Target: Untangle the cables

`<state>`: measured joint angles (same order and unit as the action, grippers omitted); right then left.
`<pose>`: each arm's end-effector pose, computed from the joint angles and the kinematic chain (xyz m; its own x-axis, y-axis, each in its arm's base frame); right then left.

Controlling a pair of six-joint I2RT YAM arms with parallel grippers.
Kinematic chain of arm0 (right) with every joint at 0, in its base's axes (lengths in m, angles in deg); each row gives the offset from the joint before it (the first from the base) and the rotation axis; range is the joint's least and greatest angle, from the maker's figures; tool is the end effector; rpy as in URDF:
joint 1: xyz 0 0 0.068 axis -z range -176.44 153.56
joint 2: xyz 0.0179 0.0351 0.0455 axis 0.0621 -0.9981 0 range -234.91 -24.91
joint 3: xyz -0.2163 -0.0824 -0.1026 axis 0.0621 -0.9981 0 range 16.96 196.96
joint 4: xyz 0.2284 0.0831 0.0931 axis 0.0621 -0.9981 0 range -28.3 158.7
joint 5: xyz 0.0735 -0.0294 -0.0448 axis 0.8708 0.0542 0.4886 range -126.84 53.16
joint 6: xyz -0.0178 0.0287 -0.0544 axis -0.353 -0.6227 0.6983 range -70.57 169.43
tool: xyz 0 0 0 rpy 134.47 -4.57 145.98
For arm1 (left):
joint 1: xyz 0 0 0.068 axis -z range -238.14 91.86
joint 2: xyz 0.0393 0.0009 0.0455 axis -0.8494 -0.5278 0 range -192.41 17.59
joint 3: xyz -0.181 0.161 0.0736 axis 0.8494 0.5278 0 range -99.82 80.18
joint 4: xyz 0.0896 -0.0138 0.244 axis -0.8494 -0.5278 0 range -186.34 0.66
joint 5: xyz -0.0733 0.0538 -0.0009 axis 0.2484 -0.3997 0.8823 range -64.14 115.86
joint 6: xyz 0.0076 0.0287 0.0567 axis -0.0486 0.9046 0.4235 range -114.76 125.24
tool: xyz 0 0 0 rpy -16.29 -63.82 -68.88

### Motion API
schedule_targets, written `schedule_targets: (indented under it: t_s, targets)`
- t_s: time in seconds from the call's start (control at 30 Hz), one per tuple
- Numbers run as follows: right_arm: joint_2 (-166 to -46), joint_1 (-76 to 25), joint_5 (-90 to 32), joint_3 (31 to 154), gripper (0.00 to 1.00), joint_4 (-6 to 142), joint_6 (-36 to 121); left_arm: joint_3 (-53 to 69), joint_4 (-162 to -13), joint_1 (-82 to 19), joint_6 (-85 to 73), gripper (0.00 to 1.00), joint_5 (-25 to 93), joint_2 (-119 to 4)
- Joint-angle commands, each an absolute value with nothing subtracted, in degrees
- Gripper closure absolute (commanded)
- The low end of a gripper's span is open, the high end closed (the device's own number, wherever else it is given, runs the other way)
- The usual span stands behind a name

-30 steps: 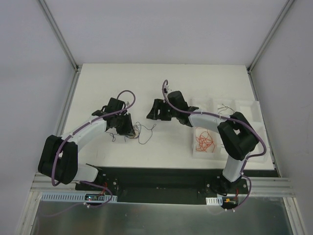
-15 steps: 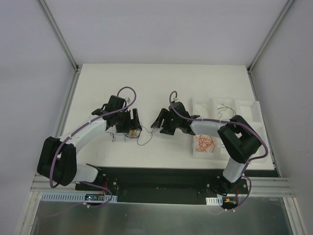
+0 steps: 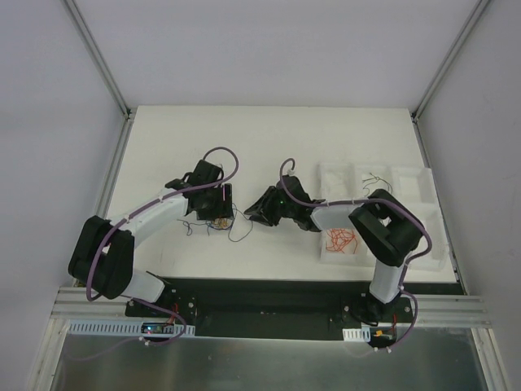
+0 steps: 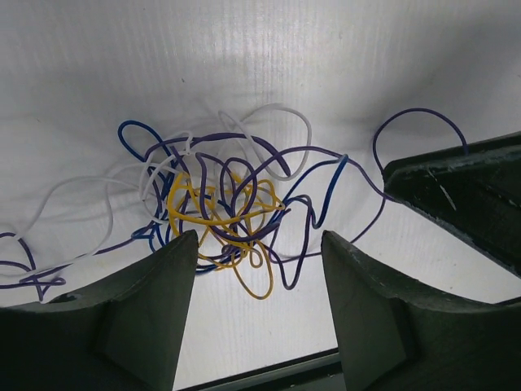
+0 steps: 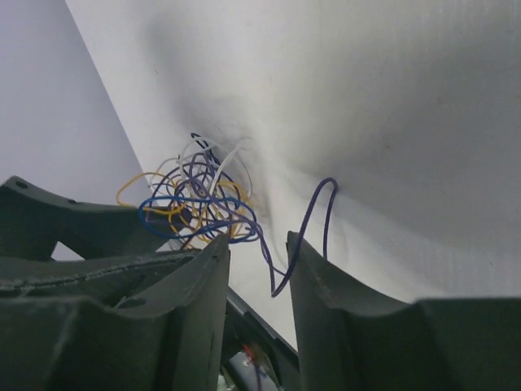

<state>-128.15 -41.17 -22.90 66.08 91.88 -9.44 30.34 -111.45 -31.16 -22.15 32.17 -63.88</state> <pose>0.2559 0.2703 0.1255 -0.8992 0.2787 -0.3373 -0.1163 0.5910 0.7982 0.2611 -0.1391 0.1782 -0.8722 -0.0691 -0.4843 0.1213 0.9285 -0.3509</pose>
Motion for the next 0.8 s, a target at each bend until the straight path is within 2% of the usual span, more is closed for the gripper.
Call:
schedule_targets:
  t_s: [0.0,0.07,0.13,0.17,0.27,0.4,0.63,0.77]
  targets:
    - [-132.83,-41.18,-23.64,64.33,0.69,105.59,-17.97,28.94,-112.45,-30.02,-21.56,0.39,26.21,-64.67]
    - [-134.41,-41.09,-25.93,62.06,0.84,115.41,-18.42,28.15,-112.1,-30.02,-22.44,0.38,24.56,-66.68]
    - [-134.68,-40.83,-25.94,60.38,1.0,121.59,-17.81,27.19,-111.92,-30.02,-23.4,0.33,22.19,-68.88]
    - [-133.9,-40.91,-26.37,59.16,0.99,124.14,-17.28,26.57,-111.66,-30.02,-23.84,0.29,21.13,-70.11]
    - [-128.38,-40.83,-29.36,54.24,1.0,130.21,-15.35,25.08,-110.52,-30.02,-25.6,0.26,16.92,-73.45]
    - [-117.83,-40.12,-29.37,52.29,1.0,127.6,-10.79,23.49,-109.73,-32.2,-27.89,0.28,12.24,-78.11]
    - [-87.52,-34.42,-34.11,57.37,1.0,97.31,3.88,27.79,-105.95,-38.88,-29.64,0.31,19.0,-77.34]
    - [-78.62,-30.37,-33.5,67.82,1.0,81.3,12.5,32.45,-102.79,-42.14,-31.75,0.32,23.74,-74.7]
